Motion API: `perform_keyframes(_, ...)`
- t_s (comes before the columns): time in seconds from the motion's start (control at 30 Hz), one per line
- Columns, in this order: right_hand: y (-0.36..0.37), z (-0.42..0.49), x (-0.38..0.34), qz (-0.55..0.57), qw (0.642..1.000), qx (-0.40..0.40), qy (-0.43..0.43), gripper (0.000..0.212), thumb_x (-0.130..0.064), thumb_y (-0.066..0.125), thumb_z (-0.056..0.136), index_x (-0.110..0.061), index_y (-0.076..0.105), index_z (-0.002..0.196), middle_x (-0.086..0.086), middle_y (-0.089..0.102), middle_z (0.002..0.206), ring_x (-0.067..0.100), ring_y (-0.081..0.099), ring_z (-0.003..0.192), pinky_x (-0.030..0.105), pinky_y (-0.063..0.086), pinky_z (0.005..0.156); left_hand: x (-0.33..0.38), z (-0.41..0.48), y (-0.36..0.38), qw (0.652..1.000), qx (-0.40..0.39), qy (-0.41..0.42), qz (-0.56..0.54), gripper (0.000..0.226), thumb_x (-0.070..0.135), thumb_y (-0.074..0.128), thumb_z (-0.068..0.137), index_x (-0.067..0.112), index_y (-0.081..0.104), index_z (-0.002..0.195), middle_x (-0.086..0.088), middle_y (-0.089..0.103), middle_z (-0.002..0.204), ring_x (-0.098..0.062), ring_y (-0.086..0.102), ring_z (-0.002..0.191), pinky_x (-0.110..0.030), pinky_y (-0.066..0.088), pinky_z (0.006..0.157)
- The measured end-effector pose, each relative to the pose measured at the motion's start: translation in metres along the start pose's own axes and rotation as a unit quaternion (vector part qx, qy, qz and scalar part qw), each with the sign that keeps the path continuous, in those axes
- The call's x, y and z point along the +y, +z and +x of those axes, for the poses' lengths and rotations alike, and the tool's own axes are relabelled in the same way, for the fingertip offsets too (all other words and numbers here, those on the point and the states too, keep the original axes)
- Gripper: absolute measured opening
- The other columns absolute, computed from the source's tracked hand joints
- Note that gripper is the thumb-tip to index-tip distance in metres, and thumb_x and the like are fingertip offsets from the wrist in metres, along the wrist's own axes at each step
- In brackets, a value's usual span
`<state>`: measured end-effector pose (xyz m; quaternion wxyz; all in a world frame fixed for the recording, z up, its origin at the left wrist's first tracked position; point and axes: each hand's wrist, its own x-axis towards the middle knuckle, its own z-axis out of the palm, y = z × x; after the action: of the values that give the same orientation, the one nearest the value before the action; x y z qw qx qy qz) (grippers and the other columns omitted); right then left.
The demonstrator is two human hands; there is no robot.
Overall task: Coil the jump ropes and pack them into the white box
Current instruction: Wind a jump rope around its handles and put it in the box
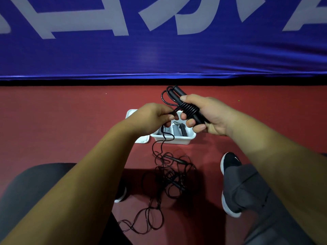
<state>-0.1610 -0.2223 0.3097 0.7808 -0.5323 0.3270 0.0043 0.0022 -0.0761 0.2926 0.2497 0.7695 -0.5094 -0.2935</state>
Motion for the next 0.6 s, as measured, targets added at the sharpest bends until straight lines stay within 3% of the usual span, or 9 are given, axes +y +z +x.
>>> perform_keyframes(0.1, 0.003, -0.002, 0.002, -0.017, 1.0, -0.02, -0.006, 0.033, -0.038, 0.07, 0.1, -0.006, 0.062, 0.103, 0.012, 0.067, 0.083, 0.016, 0.05, 0.057, 0.021, 0.028, 0.037, -0.001, -0.001, 0.001, 1.0, -0.003, -0.005, 0.011, 0.018, 0.027, 0.06, 0.106, 0.024, 0.077, 0.108, 0.008, 0.078, 0.093, -0.006, 0.072, 0.092, -0.034, 0.055, 0.09)
perform_keyframes(0.2, 0.003, -0.006, 0.001, -0.028, 0.998, -0.047, -0.005, 0.026, -0.032, 0.066, 0.102, -0.006, 0.062, 0.106, 0.017, 0.072, 0.089, 0.018, 0.05, 0.058, 0.021, 0.029, 0.038, -0.001, -0.001, 0.001, 1.0, 0.013, 0.003, -0.005, 0.016, 0.022, 0.065, 0.104, 0.027, 0.078, 0.112, 0.014, 0.077, 0.098, 0.013, 0.067, 0.088, -0.006, 0.045, 0.078)
perform_keyframes(0.27, 0.003, -0.009, 0.001, -0.046, 0.995, -0.083, 0.007, 0.026, -0.03, 0.063, 0.102, -0.005, 0.061, 0.109, 0.021, 0.072, 0.094, 0.018, 0.049, 0.057, 0.022, 0.029, 0.04, 0.0, -0.001, 0.0, 0.999, 0.026, 0.005, -0.026, 0.014, 0.021, 0.072, 0.099, 0.033, 0.076, 0.106, 0.021, 0.073, 0.093, 0.018, 0.064, 0.08, 0.0, 0.04, 0.07)
perform_keyframes(0.33, 0.003, -0.013, 0.003, -0.062, 0.99, -0.121, 0.026, 0.032, -0.031, 0.064, 0.097, -0.004, 0.059, 0.114, 0.024, 0.072, 0.097, 0.017, 0.049, 0.056, 0.021, 0.03, 0.04, -0.001, 0.0, -0.003, 1.0, 0.027, -0.006, -0.012, 0.004, 0.031, 0.076, 0.096, 0.03, 0.074, 0.093, 0.013, 0.072, 0.085, 0.004, 0.06, 0.071, -0.013, 0.047, 0.068)
perform_keyframes(0.4, 0.004, -0.015, 0.005, -0.073, 0.984, -0.156, 0.046, 0.036, -0.03, 0.064, 0.095, -0.003, 0.056, 0.119, 0.026, 0.072, 0.098, 0.016, 0.05, 0.055, 0.021, 0.032, 0.04, -0.004, -0.001, -0.008, 1.0, 0.016, 0.008, 0.015, 0.014, 0.03, 0.074, 0.096, 0.017, 0.073, 0.091, 0.0, 0.072, 0.084, -0.009, 0.056, 0.071, -0.029, 0.047, 0.07)
perform_keyframes(0.47, 0.004, -0.017, 0.007, -0.091, 0.976, -0.187, 0.065, 0.036, -0.027, 0.066, 0.097, -0.002, 0.054, 0.12, 0.029, 0.073, 0.1, 0.017, 0.051, 0.055, 0.021, 0.034, 0.04, -0.006, -0.003, -0.013, 0.999, 0.009, 0.048, -0.004, 0.006, 0.014, 0.071, 0.094, 0.011, 0.075, 0.096, 0.001, 0.073, 0.089, -0.013, 0.064, 0.077, -0.03, 0.049, 0.074)
perform_keyframes(0.6, 0.006, -0.019, 0.01, -0.153, 0.95, -0.249, 0.111, 0.026, -0.022, 0.058, 0.104, 0.001, 0.055, 0.117, 0.033, 0.073, 0.109, 0.017, 0.052, 0.054, 0.022, 0.033, 0.042, 0.006, -0.004, -0.016, 0.997, -0.011, 0.044, -0.056, 0.027, 0.002, 0.074, 0.085, 0.026, 0.083, 0.093, 0.004, 0.077, 0.103, -0.02, 0.074, 0.096, -0.04, 0.06, 0.092)
